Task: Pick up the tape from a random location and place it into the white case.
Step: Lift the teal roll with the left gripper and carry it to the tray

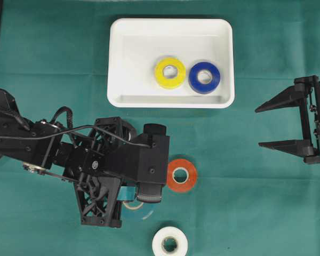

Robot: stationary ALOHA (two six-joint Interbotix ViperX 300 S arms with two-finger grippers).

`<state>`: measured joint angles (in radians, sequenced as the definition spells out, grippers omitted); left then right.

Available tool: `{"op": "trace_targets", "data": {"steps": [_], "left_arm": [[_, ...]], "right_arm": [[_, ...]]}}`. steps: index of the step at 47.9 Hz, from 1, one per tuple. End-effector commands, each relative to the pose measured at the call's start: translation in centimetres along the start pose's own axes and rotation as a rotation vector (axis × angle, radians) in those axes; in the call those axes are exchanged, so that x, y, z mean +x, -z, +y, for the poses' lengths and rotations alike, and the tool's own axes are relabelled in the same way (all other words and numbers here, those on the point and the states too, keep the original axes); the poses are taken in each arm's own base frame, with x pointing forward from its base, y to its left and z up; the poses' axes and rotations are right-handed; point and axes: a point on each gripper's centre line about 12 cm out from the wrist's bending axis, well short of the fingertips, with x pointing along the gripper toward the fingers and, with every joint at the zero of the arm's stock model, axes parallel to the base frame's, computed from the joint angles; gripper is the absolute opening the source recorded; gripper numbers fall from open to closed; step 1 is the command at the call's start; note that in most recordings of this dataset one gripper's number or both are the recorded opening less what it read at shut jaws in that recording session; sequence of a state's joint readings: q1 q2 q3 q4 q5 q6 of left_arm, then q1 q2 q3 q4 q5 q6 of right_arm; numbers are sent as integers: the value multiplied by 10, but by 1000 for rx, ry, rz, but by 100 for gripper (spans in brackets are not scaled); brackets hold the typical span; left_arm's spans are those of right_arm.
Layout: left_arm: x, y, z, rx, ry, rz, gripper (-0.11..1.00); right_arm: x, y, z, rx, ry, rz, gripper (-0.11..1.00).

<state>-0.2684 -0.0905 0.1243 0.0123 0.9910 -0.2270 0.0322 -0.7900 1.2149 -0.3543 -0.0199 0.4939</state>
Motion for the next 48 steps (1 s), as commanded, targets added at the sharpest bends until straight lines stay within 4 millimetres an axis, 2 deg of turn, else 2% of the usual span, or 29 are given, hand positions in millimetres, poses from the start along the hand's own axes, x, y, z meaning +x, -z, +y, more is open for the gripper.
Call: {"op": "trace_targets", "data": {"steps": [1, 12, 19, 31, 48], "left_arm": [[-21, -9, -1, 3, 11, -62, 21], [-20, -9, 3, -6, 5, -62, 21], [-19, -10, 14, -29, -12, -57, 21], [-13, -5, 57, -114, -77, -22, 21], [-13, 1, 140, -200, -193, -26, 21]], "right_arm": [[1, -11, 1, 0, -4, -27, 86], [1, -11, 1, -1, -4, -27, 86], [1, -11, 1, -1, -4, -27, 86], [1, -11, 1, -3, -1, -22, 86], [1, -10, 1, -19, 0, -19, 86]]}}
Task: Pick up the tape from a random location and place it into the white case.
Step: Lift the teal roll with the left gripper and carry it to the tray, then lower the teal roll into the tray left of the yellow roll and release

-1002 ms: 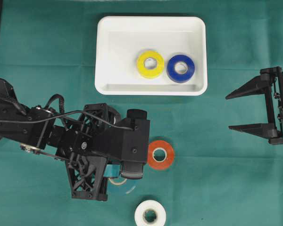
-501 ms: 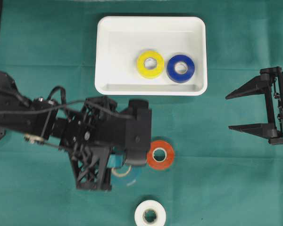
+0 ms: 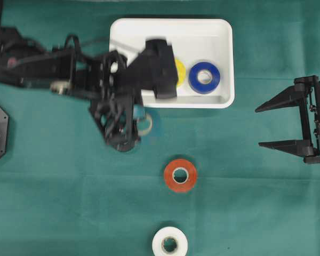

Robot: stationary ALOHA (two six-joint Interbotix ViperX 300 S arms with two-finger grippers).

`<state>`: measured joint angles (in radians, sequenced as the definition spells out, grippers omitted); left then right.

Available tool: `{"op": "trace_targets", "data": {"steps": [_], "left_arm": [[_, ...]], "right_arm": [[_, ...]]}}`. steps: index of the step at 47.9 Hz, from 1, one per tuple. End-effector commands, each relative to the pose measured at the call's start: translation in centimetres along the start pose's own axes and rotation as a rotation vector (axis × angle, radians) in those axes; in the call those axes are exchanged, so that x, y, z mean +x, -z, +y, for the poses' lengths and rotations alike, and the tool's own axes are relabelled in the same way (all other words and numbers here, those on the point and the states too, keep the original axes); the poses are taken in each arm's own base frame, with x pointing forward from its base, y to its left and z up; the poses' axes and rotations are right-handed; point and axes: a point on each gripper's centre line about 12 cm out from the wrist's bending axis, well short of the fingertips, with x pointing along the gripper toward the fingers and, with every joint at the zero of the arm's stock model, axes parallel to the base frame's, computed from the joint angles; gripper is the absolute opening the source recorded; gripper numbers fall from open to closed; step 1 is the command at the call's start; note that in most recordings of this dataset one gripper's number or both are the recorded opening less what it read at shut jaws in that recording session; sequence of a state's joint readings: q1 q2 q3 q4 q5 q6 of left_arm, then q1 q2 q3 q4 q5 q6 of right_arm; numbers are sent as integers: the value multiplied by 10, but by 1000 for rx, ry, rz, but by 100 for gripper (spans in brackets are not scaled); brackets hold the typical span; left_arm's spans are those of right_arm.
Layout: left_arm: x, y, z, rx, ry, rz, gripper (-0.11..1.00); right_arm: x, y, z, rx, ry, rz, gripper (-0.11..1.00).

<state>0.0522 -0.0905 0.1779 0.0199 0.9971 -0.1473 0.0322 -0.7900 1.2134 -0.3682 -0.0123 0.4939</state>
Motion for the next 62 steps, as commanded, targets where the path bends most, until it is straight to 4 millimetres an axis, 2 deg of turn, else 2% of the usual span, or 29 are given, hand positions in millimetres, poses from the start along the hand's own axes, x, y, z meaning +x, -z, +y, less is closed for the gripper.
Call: {"op": "trace_targets", "data": {"steps": [1, 15, 28, 35, 62], "left_arm": [[-14, -8, 18, -12, -19, -65, 21], [-16, -14, 69, -51, -85, -87, 21], [-19, -13, 95, -81, -120, -86, 21], [-20, -12, 101, -83, -130, -87, 21], [-19, -11, 101, -84, -128, -82, 21]], "right_arm": [[1, -10, 1, -6, -3, -24, 86], [1, -9, 1, -7, 2, -15, 86], [1, -11, 1, -7, 2, -18, 86], [1, -10, 1, -7, 2, -16, 86], [1, -11, 1, -7, 2, -18, 86]]}}
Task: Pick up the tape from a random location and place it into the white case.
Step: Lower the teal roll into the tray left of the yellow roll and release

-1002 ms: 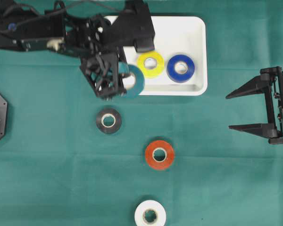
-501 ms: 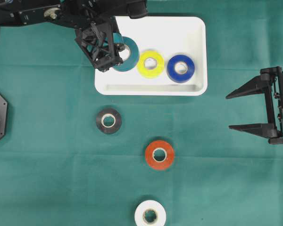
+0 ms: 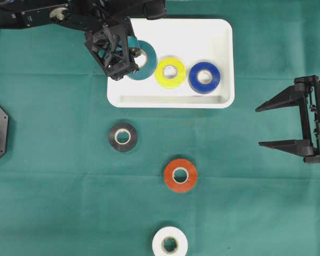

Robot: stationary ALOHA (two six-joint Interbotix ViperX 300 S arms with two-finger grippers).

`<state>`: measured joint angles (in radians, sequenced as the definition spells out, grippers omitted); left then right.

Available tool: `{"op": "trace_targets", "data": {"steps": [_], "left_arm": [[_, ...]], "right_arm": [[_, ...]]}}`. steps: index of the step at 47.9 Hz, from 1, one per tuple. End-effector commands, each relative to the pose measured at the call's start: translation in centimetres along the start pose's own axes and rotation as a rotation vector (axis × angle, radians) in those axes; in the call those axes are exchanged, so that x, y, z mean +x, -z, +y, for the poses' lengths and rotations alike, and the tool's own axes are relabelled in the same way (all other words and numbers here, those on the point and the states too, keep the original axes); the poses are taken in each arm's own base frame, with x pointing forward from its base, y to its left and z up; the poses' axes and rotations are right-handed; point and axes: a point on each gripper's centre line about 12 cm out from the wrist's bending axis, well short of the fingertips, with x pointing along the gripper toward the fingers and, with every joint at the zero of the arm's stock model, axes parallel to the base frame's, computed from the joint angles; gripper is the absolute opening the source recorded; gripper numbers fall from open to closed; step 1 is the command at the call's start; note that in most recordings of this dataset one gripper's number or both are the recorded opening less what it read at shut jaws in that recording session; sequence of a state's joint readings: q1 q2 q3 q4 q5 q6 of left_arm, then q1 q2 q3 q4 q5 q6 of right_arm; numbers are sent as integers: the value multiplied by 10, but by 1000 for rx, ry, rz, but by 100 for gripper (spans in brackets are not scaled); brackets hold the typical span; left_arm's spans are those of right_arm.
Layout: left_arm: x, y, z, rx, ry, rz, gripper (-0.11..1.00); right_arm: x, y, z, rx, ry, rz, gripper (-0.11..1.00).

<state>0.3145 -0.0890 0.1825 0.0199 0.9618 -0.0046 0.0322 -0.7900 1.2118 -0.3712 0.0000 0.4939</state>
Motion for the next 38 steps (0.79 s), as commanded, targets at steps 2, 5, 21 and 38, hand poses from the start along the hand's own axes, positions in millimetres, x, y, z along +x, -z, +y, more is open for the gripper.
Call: {"op": "trace_targets", "data": {"steps": [2, 5, 21, 38], "left_arm": [[-16, -7, 1, 1, -4, -49, 21], [-16, -7, 2, -1, -3, -47, 21], [-16, -6, 1, 2, -2, -46, 21], [-8, -4, 1, -1, -3, -35, 21]], "right_arm": [[1, -11, 1, -4, -4, -27, 86], [1, -11, 1, -4, -4, -27, 86], [1, -10, 1, -4, -3, -24, 86], [1, -10, 1, -4, -2, -23, 86]]}}
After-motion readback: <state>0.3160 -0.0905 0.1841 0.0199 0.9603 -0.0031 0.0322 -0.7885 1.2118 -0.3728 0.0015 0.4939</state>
